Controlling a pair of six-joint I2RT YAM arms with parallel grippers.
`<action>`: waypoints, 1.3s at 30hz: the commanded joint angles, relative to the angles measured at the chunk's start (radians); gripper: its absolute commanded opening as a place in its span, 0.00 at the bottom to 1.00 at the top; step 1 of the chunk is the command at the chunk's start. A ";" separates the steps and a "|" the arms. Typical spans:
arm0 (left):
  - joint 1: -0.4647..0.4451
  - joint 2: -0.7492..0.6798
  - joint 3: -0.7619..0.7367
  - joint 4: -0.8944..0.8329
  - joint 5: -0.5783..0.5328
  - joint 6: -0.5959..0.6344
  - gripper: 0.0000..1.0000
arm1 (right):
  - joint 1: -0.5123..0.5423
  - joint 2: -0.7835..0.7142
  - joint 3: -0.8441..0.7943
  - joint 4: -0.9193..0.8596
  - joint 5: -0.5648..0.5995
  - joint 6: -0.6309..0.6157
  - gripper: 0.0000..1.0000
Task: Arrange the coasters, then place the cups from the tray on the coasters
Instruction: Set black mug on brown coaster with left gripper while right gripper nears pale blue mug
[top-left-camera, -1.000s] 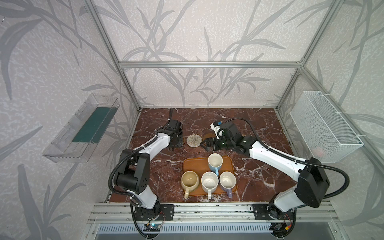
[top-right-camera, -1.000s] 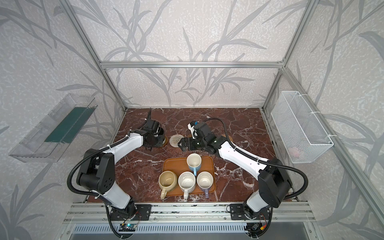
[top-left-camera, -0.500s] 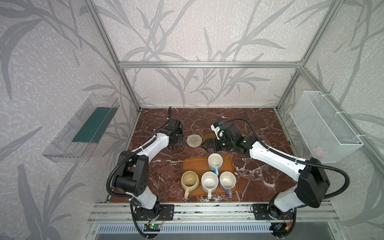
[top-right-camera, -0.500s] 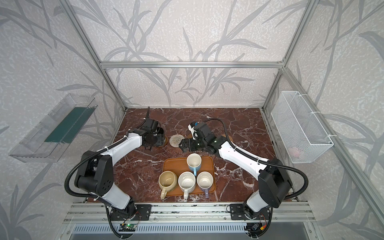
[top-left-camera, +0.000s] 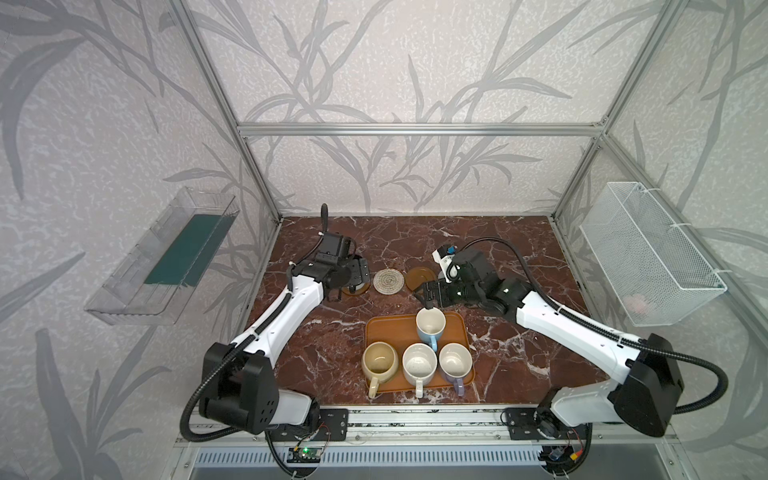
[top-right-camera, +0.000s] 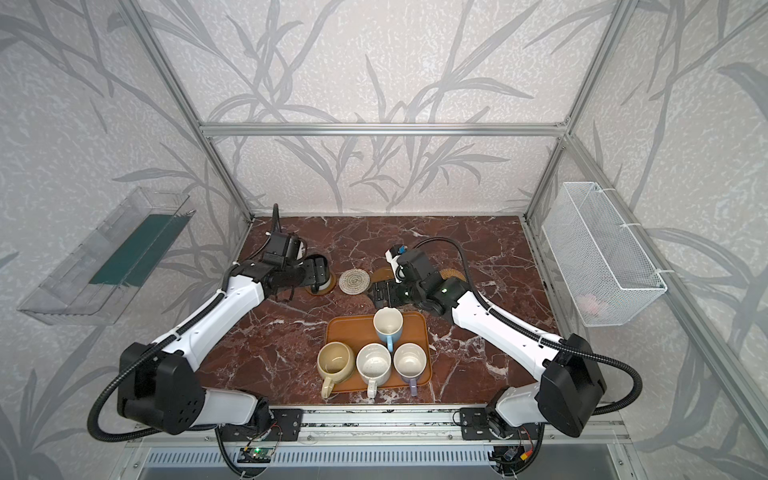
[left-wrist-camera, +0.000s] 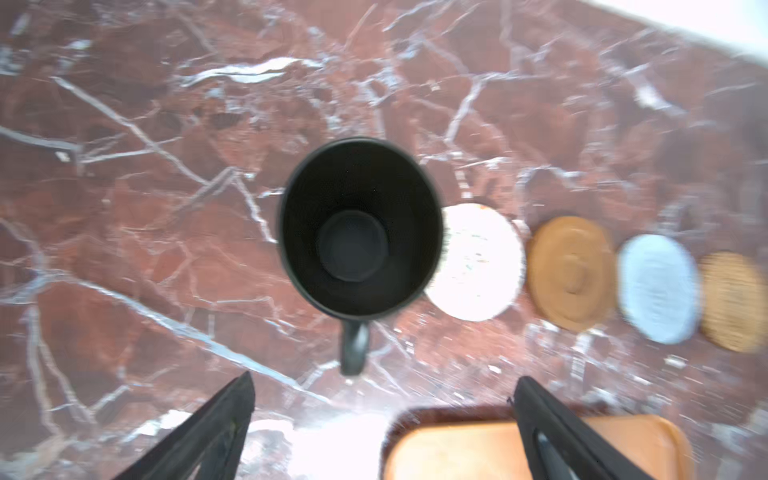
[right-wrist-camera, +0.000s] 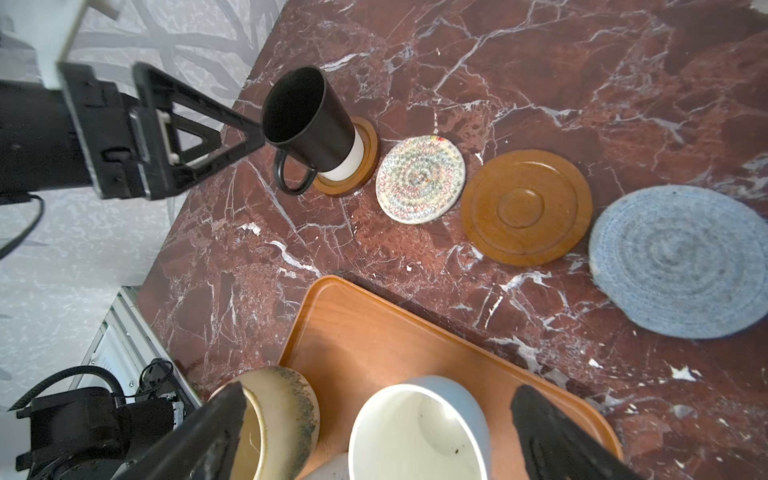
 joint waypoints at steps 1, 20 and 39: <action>0.003 -0.084 0.006 0.002 0.150 -0.053 0.99 | 0.005 -0.049 -0.013 -0.052 0.042 -0.019 0.99; -0.068 -0.323 -0.082 0.069 0.499 -0.202 0.99 | 0.005 -0.268 -0.122 -0.258 0.089 -0.064 0.99; -0.289 -0.292 -0.240 0.178 0.409 -0.279 0.97 | 0.146 -0.228 -0.237 -0.192 0.119 -0.017 0.84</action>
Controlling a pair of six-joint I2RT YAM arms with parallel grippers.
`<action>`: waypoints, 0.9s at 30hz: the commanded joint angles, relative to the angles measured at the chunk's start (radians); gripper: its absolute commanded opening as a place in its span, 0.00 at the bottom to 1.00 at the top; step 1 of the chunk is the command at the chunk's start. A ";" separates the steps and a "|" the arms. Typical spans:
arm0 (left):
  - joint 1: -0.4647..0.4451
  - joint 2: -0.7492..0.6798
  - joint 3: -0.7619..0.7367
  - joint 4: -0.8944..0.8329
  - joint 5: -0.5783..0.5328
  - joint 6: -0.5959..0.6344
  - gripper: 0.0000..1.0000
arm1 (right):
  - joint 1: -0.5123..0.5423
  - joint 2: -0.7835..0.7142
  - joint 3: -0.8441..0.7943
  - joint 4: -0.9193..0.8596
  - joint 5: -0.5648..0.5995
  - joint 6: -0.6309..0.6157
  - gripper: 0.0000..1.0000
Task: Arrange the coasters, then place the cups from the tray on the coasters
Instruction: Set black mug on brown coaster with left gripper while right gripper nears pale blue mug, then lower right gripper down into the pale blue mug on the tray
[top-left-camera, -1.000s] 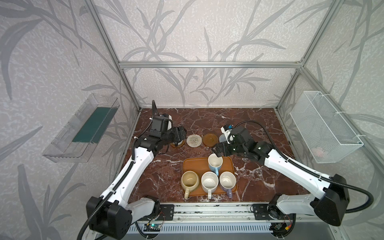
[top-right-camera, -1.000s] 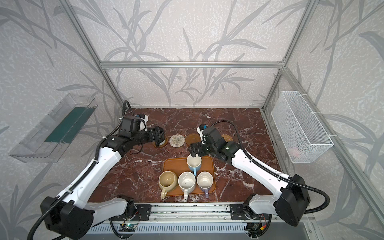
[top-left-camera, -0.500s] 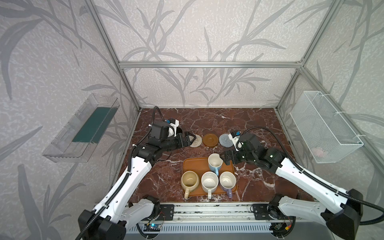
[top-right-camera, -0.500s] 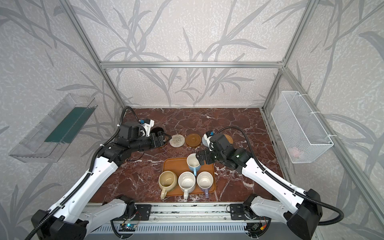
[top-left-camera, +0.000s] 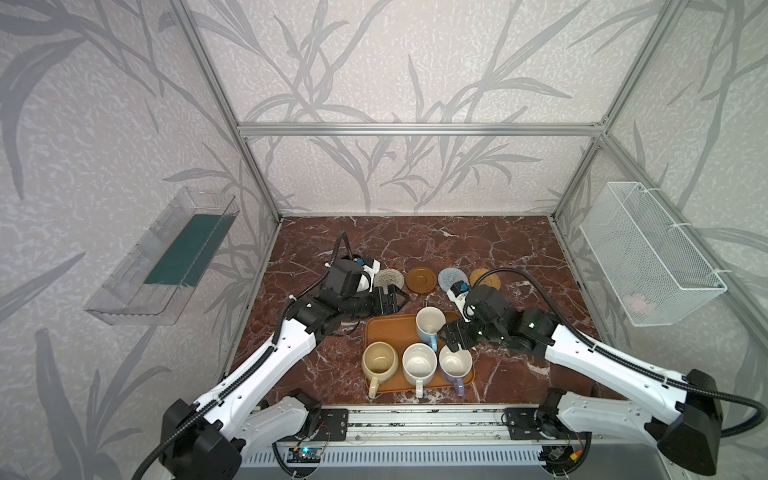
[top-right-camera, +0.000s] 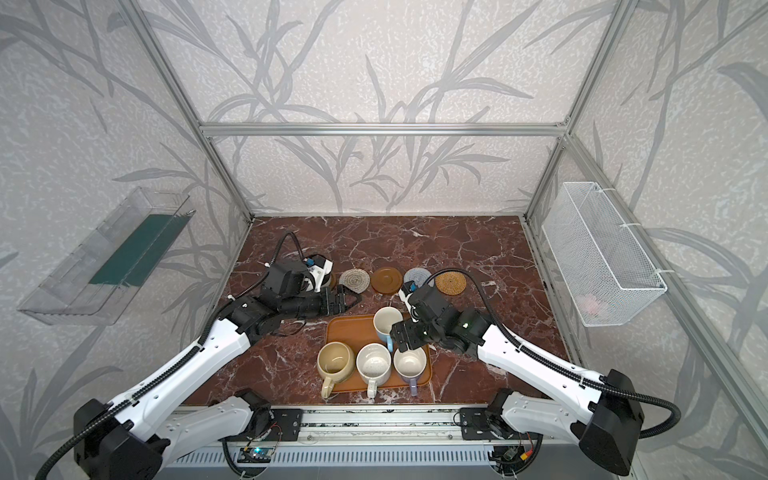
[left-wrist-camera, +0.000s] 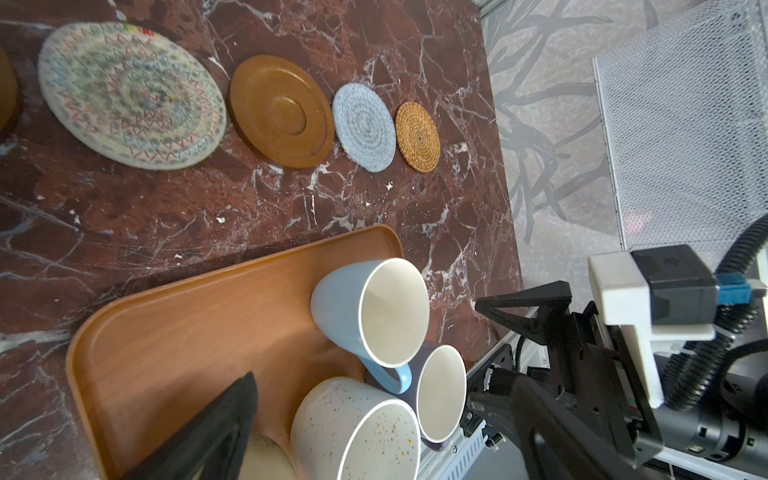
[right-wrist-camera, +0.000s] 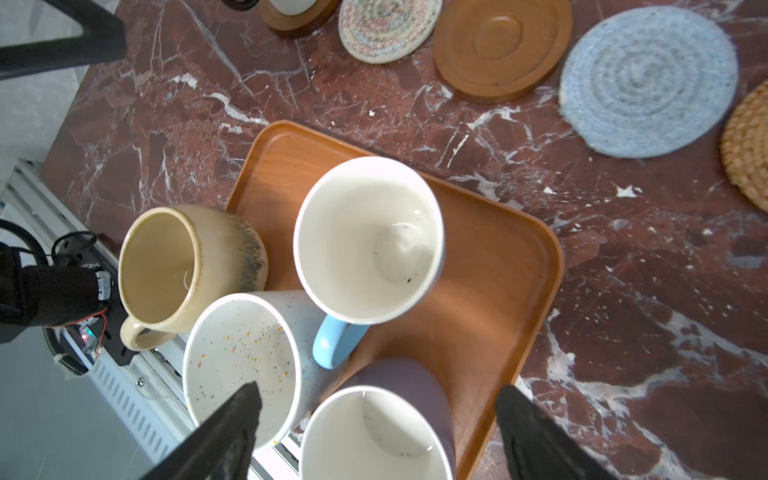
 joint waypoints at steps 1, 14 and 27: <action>-0.018 0.006 -0.023 0.051 -0.023 -0.027 0.97 | 0.022 0.033 -0.020 0.044 0.019 0.016 0.81; -0.033 0.026 -0.065 0.101 -0.046 -0.054 0.97 | 0.055 0.150 -0.020 0.109 0.018 0.043 0.58; -0.045 0.037 -0.081 0.138 -0.055 -0.071 0.96 | 0.063 0.232 -0.001 0.100 0.094 0.096 0.49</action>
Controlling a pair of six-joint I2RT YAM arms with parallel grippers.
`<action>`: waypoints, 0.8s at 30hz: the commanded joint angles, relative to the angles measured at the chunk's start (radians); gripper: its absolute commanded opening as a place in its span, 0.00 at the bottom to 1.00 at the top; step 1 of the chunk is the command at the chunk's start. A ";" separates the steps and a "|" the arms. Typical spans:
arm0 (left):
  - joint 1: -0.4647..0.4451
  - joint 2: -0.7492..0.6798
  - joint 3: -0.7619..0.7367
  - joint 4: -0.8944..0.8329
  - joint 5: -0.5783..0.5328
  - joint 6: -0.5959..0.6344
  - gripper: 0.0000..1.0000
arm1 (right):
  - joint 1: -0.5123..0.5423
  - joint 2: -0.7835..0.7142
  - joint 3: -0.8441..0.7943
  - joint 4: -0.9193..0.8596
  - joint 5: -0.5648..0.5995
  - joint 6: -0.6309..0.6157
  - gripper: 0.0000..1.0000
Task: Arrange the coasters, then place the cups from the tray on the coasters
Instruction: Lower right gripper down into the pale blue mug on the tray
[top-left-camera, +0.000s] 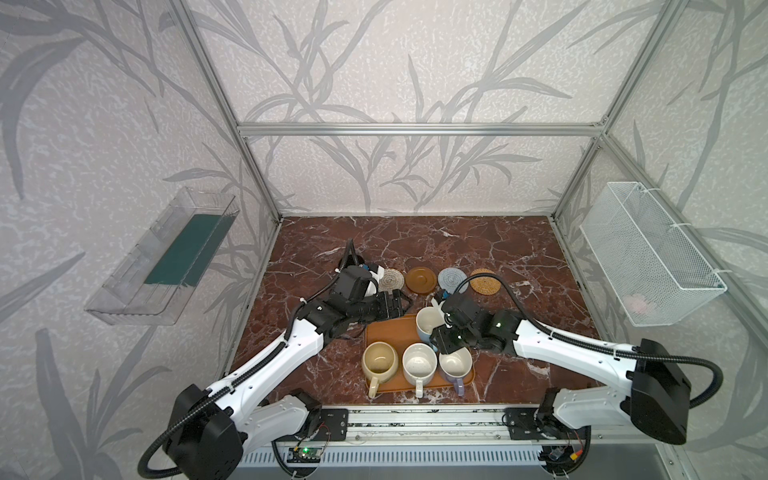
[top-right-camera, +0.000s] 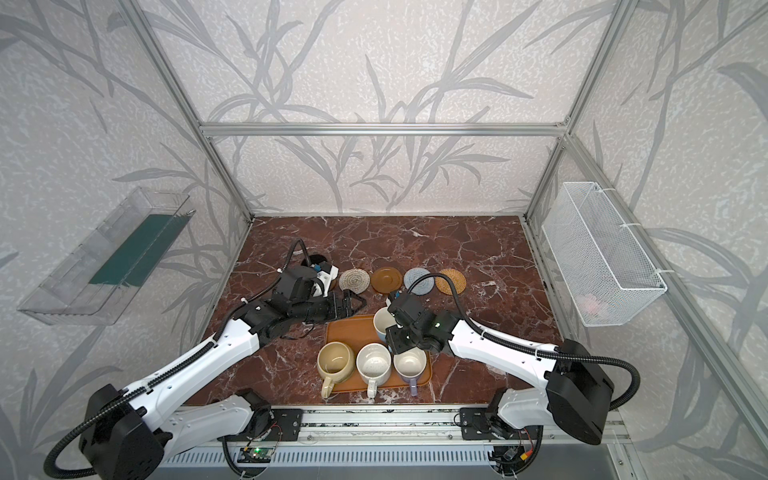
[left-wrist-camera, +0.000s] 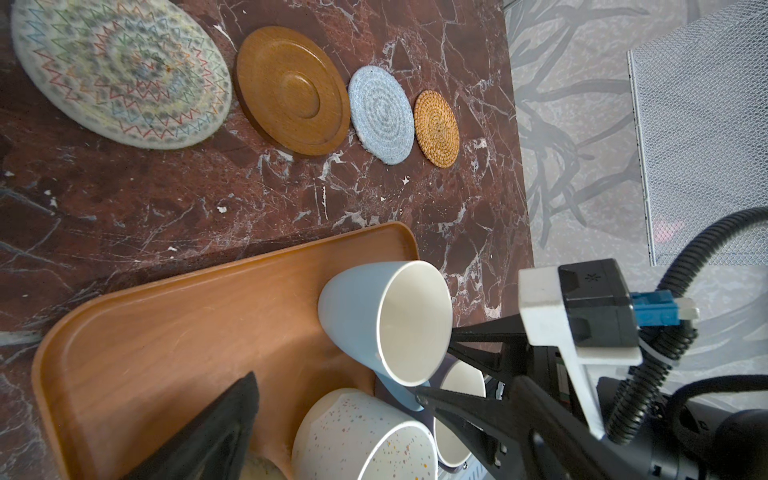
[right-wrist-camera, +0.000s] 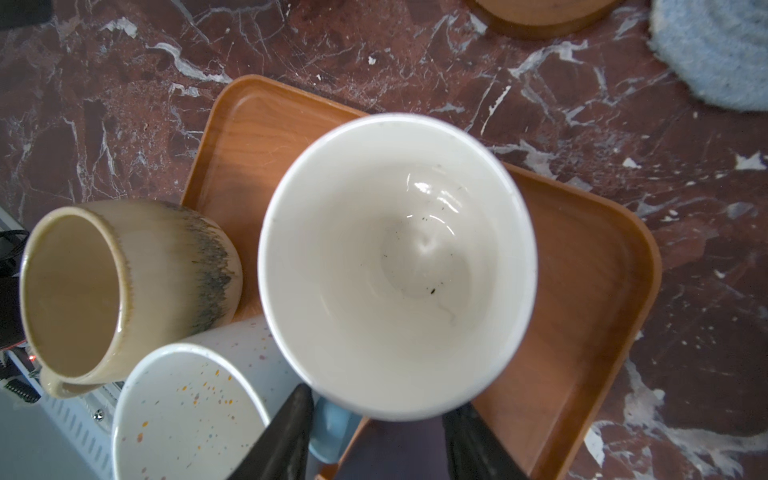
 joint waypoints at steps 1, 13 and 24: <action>-0.007 -0.002 -0.014 0.038 -0.009 -0.021 0.96 | 0.006 0.041 0.032 -0.041 0.054 0.021 0.49; -0.007 0.018 -0.019 0.043 -0.026 -0.015 0.96 | 0.006 0.087 0.037 0.011 0.113 0.016 0.39; -0.008 -0.015 -0.046 0.070 -0.038 -0.033 0.95 | 0.005 0.119 0.048 0.073 0.109 -0.013 0.25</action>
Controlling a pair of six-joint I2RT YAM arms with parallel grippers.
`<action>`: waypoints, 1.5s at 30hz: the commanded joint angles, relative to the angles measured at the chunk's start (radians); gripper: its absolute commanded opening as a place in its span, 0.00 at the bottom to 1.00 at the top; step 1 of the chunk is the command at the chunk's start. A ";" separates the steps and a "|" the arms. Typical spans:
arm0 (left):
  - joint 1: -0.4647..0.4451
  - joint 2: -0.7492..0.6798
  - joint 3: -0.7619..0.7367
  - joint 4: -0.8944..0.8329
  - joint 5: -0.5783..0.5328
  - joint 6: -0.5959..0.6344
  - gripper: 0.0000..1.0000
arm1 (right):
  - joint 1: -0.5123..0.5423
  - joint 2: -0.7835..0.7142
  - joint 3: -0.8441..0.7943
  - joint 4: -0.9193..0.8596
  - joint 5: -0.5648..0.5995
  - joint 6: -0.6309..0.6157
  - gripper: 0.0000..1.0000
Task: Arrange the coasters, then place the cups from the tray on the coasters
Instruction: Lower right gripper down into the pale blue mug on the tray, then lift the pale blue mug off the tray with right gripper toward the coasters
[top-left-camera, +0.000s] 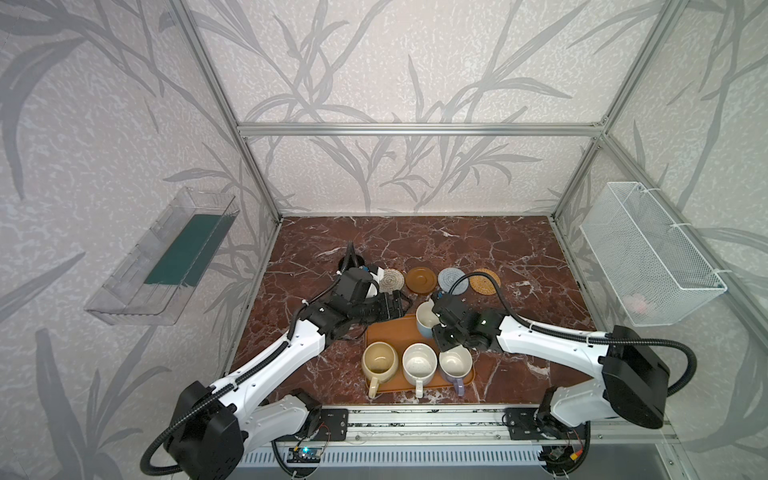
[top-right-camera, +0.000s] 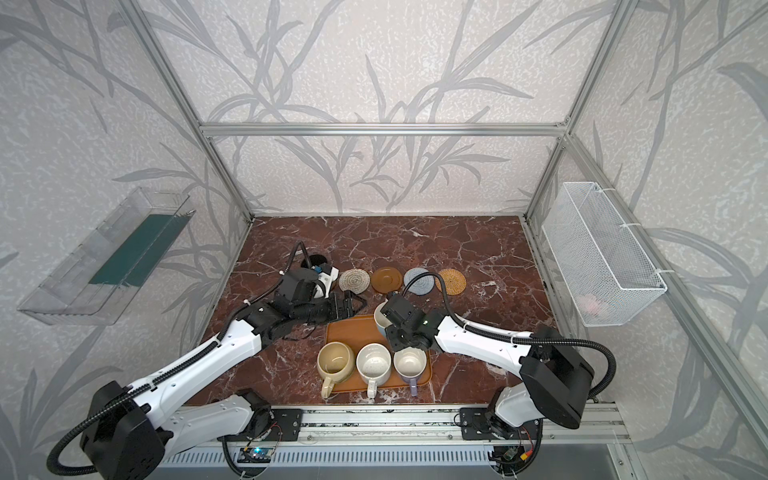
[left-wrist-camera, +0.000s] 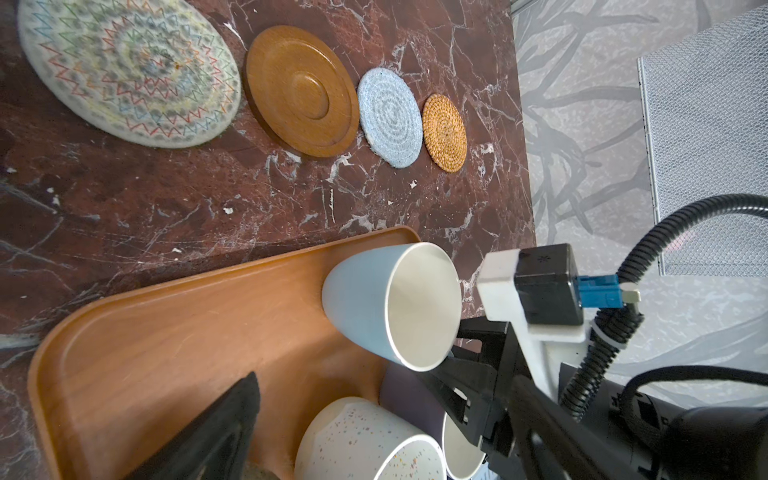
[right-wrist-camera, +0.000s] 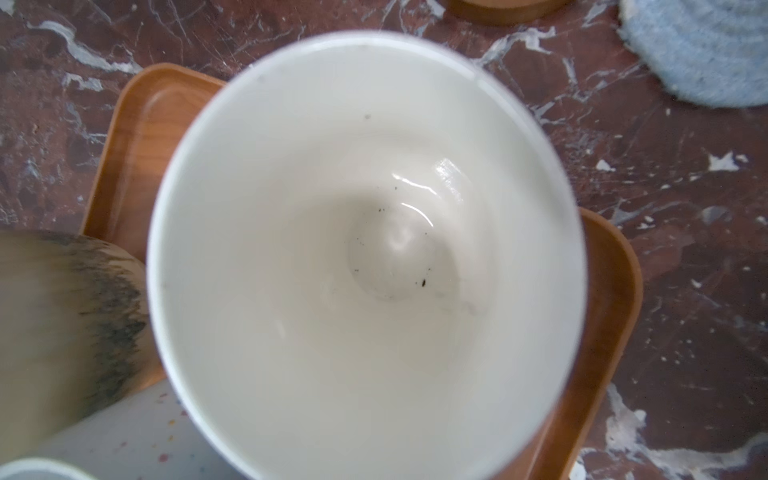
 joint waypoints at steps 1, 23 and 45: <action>-0.003 -0.022 -0.012 0.033 -0.017 -0.020 0.95 | 0.003 0.008 0.034 0.039 0.022 -0.016 0.24; -0.003 -0.126 -0.031 0.121 -0.083 -0.119 0.95 | 0.015 -0.062 0.170 -0.054 0.122 0.027 0.00; 0.090 -0.117 0.136 0.025 -0.153 -0.080 0.99 | 0.015 0.075 0.501 -0.241 0.381 0.187 0.00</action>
